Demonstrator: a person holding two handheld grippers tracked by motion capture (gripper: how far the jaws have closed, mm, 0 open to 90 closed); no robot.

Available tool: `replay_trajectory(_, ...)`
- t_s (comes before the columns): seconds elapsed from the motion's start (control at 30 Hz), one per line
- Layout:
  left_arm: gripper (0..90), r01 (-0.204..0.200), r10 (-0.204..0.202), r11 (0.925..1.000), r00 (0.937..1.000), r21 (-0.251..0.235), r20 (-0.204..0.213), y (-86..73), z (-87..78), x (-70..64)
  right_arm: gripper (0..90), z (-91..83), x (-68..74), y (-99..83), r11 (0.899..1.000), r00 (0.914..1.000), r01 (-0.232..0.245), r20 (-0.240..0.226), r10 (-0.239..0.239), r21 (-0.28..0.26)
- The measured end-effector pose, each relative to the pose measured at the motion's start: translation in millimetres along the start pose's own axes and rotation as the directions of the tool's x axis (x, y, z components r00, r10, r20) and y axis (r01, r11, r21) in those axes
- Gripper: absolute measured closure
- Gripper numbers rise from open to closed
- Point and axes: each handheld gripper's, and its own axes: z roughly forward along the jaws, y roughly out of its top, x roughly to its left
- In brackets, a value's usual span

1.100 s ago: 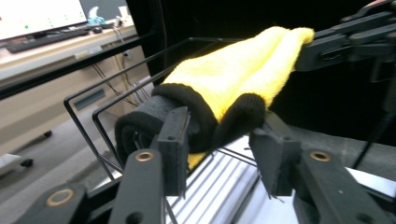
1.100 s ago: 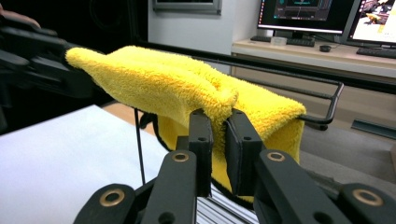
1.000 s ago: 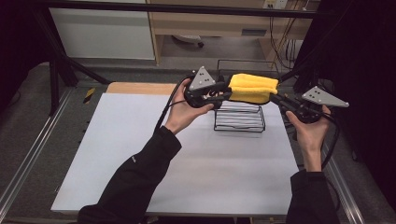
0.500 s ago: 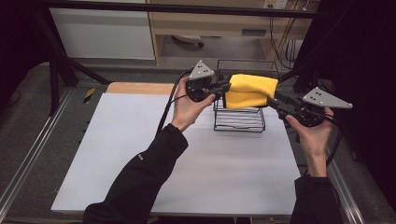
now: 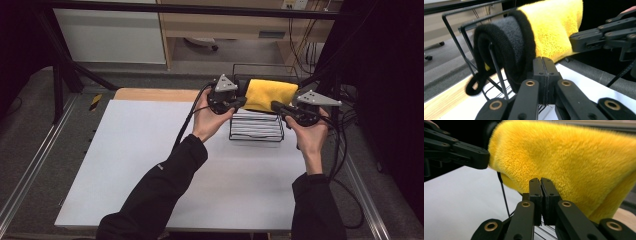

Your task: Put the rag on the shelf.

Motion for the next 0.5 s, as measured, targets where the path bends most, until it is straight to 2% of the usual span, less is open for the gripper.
replay_trajectory(0.17,89.6,-0.001,0.001,1.0000,1.0000,-0.006,0.008,-4.0,1.1,2.5,84.9,7.1,-1.1,-6.0,1.000,0.9999,-0.006,0.011,0.006,-0.003)
replay_trajectory(0.23,89.5,-0.006,0.006,0.9999,0.9999,-0.011,0.012,-5.5,-3.9,2.8,82.2,3.4,0.8,-5.8,1.000,1.0000,0.003,-0.001,-0.003,-0.012)
replay_trajectory(0.3,88.5,0.007,-0.007,0.9999,0.9996,-0.008,0.028,-8.2,-10.7,4.1,77.9,-2.7,3.7,-4.9,1.000,0.9997,0.007,-0.022,-0.008,-0.023)
replay_trajectory(0.5,75.0,0.006,-0.007,0.9997,0.9998,0.025,0.021,-28.0,-34.3,8.8,62.9,-21.2,15.0,-4.4,0.999,0.9980,0.006,-0.062,-0.008,-0.034)
